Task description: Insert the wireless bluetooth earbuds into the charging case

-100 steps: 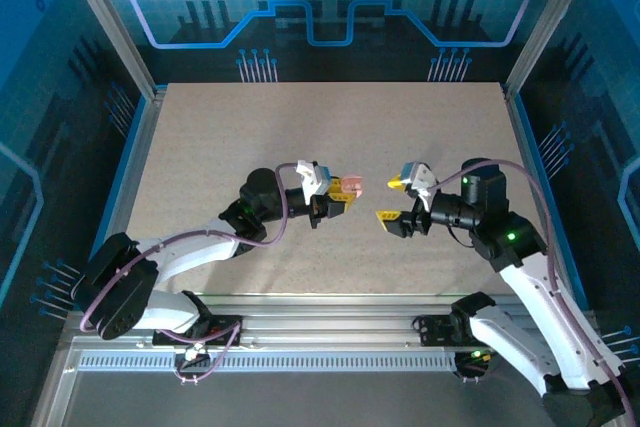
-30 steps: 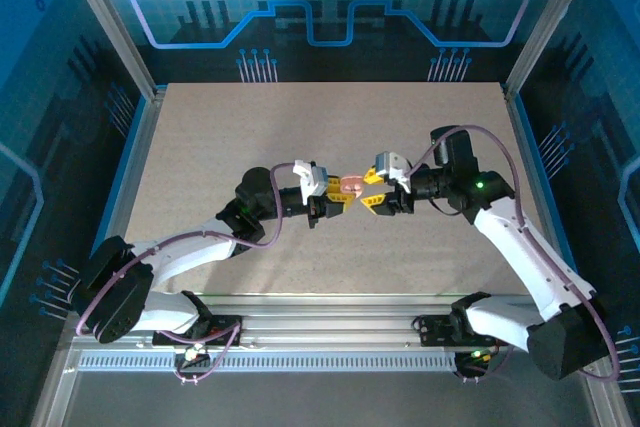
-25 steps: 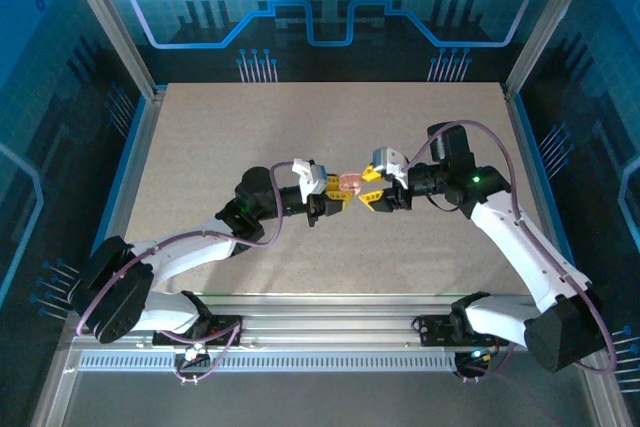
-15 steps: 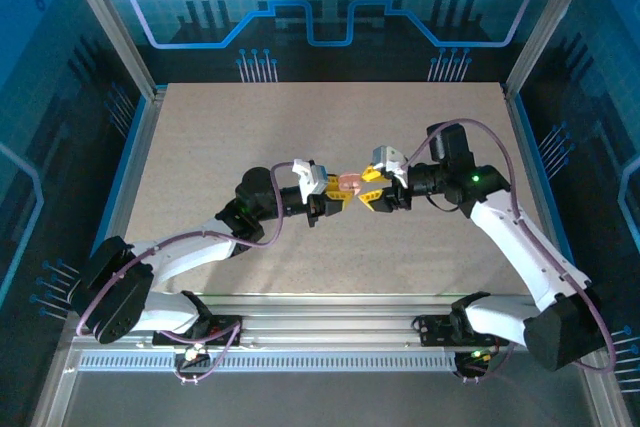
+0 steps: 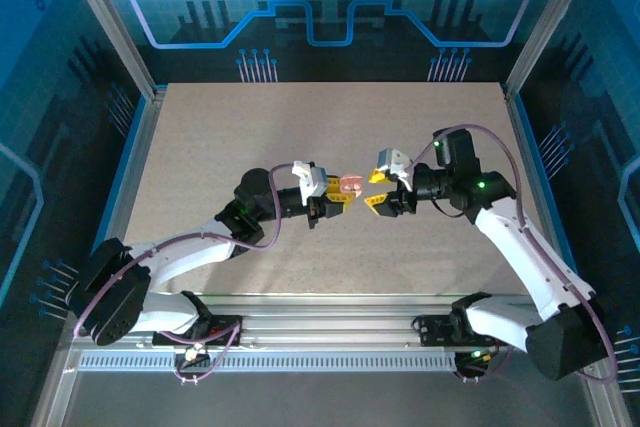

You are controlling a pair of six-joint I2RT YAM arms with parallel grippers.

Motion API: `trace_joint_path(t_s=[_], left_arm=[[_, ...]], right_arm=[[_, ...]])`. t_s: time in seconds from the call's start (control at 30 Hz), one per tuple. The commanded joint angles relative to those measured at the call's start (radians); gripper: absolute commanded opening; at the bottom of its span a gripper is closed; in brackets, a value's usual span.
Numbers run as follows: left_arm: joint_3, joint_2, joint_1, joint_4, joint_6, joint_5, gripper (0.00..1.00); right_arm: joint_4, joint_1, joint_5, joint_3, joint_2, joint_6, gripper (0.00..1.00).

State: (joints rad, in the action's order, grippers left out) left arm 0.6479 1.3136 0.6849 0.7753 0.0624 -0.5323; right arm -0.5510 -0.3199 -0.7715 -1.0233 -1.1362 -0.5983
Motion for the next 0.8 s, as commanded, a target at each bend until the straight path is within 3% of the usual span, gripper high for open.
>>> trace_joint_path(t_s=[0.0, 0.47, 0.77], left_arm=[[-0.002, -0.024, 0.005, 0.039, 0.028, -0.032, 0.19], [-0.007, -0.028, 0.006, 0.037, 0.029, -0.031, 0.19], [-0.014, -0.021, 0.006, 0.045, 0.028, -0.031, 0.19]], right_arm=[[-0.013, -0.009, -0.042, -0.047, -0.031, 0.0, 0.53], [-0.055, -0.064, -0.17, -0.12, -0.073, -0.104, 0.46], [-0.048, 0.024, -0.225, -0.05, 0.046, -0.113, 0.43]])
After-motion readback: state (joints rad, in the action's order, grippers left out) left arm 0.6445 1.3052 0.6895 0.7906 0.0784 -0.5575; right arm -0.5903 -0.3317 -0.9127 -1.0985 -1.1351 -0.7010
